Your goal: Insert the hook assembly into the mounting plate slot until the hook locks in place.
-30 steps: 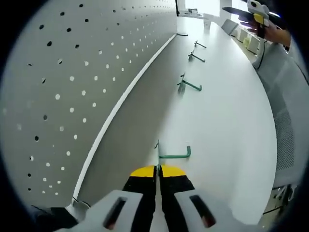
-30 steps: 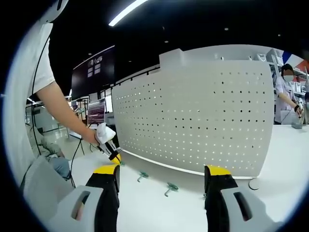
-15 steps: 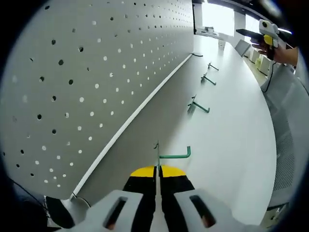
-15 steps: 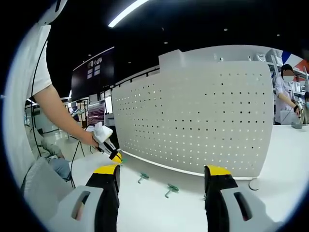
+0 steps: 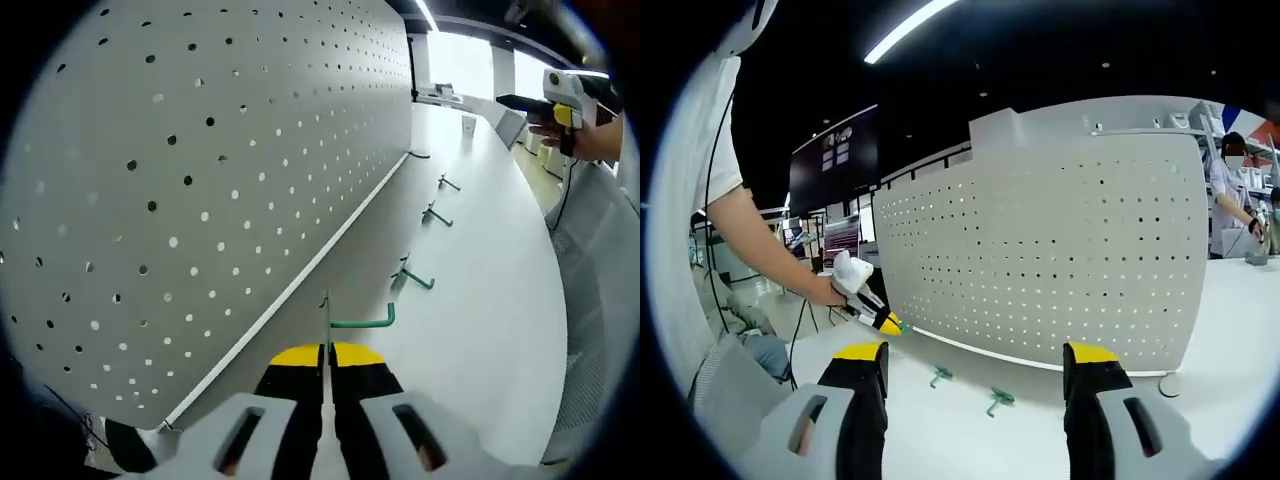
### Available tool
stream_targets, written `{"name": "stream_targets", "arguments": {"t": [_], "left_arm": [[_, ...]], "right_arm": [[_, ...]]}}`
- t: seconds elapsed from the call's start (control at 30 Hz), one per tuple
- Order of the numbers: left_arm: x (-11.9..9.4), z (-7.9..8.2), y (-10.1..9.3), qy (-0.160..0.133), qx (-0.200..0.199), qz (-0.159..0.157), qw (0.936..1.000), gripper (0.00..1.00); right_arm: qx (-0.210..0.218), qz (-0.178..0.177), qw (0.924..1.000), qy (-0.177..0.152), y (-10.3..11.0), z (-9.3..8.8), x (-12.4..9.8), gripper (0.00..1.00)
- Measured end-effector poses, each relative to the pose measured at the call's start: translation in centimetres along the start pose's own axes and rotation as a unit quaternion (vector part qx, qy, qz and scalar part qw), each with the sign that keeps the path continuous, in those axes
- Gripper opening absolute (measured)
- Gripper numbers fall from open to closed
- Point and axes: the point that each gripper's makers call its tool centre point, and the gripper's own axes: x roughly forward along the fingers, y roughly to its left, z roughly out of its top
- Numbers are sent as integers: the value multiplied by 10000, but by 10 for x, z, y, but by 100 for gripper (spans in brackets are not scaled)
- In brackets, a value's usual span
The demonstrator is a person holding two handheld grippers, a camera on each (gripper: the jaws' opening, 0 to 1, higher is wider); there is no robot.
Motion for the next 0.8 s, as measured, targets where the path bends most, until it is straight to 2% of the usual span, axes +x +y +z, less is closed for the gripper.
{"name": "stream_targets", "arguments": {"t": [0.47,0.7,0.8], "left_arm": [[-18,50,-10,-769,-103,205,9968,1],[-29,75,-17,-1209,-246,310,9919,1],[-37,87,-21,-1471,-371,367,9877,1]], "right_arm": [[98,96,9998,-146,13,7,-4,68],[155,142,9995,-219,18,11,-4,68],[167,158,9994,-253,20,14,-5,68]]}}
